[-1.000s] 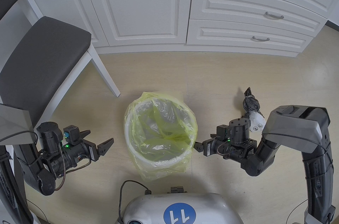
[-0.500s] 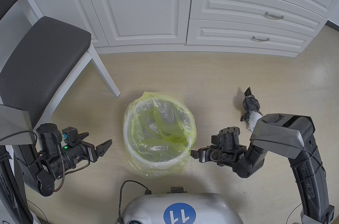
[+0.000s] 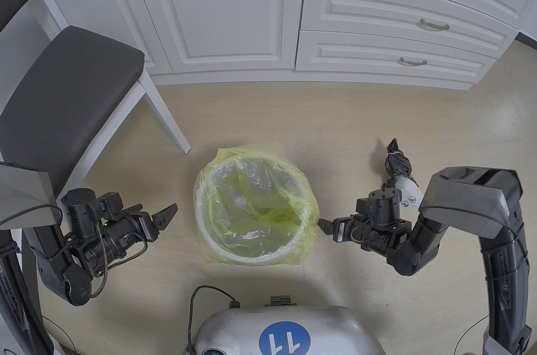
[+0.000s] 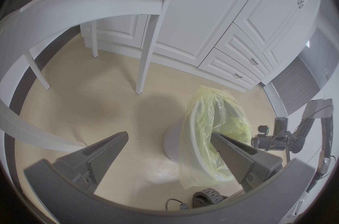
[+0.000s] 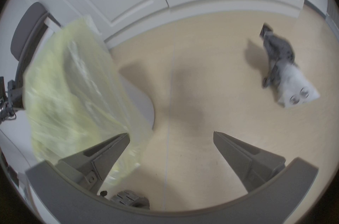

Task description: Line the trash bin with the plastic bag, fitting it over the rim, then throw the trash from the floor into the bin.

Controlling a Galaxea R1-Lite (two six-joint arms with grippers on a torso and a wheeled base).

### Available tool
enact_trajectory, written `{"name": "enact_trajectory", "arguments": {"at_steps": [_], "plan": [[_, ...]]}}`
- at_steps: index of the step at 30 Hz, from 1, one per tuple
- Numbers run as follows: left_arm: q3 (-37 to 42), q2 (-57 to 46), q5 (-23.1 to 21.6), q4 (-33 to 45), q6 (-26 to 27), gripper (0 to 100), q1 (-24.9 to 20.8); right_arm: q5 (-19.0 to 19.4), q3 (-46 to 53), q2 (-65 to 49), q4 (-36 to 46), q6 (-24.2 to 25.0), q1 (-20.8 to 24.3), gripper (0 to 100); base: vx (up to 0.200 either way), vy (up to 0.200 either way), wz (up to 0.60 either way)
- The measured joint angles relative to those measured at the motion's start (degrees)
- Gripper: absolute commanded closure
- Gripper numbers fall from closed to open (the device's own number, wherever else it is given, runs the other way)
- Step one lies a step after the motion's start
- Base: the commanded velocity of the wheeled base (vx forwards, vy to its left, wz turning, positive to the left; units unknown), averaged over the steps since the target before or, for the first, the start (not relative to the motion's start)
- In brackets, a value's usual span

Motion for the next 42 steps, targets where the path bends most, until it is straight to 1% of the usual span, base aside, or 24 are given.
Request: {"name": "enact_trajectory", "arguments": {"at_steps": [2,6,8,11,14,16,20,24,26,30,35,38,42], "plan": [[-0.6,1.0,-0.2,0.0,-0.6,0,0.0,-3.2,1.5,-3.1,-0.5,0.0,0.2,0,0.000,0.000,0.00],[-3.6,4.7,-0.2,0.0,-1.4,0,0.1,-11.8,3.6,-7.8,-1.4,0.5,0.6,0,0.000,0.000,0.00],[-6.1,7.0,-0.3,0.0,-1.8,0,0.4,-16.3,4.8,-9.6,-1.8,1.6,0.5,0,0.000,0.000,0.00],[-9.2,9.2,-0.4,0.0,-2.5,0,0.9,-19.1,7.0,-11.7,-2.4,2.9,0.0,0,0.000,0.000,0.00],[-12.2,10.5,-0.2,0.1,-3.9,0,1.1,-19.8,10.2,-13.7,-3.9,4.0,-0.5,0,0.000,0.000,0.00],[-13.6,10.6,-0.1,0.1,-4.9,0,0.5,-20.1,12.1,-14.7,-5.1,4.4,-0.7,0,0.000,0.000,0.00],[-16.2,9.5,0.6,0.1,-6.2,0,-3.0,-20.9,15.2,-16.2,-6.7,4.5,-0.9,0,0.000,0.000,0.00],[-21.3,9.6,2.9,0.8,-6.2,0,-6.5,-21.3,16.8,-17.1,-7.1,4.5,-0.9,0,0.000,0.000,0.00],[-24.4,10.3,3.9,2.1,-5.9,0,-7.8,-21.4,17.3,-17.4,-7.2,4.4,-1.0,0,0.000,0.000,0.00],[-30.4,12.3,6.2,7.5,-4.9,0,-9.6,-21.6,18.6,-17.9,-7.4,4.2,-1.3,0,0.000,0.000,0.00],[-35.9,14.3,11.3,15.7,-3.9,0,-10.6,-21.6,19.6,-18.1,-7.4,4.1,-2.2,0,0.000,0.000,0.00],[-37.0,13.8,12.3,16.9,-3.7,0,-10.6,-21.6,19.9,-18.1,-7.4,4.0,-2.7,0,0.000,0.000,0.00],[-35.5,12.3,12.6,17.6,-2.7,0,-10.6,-21.5,20.2,-18.1,-7.4,3.4,-2.9,0,0.000,0.000,0.00]]}}
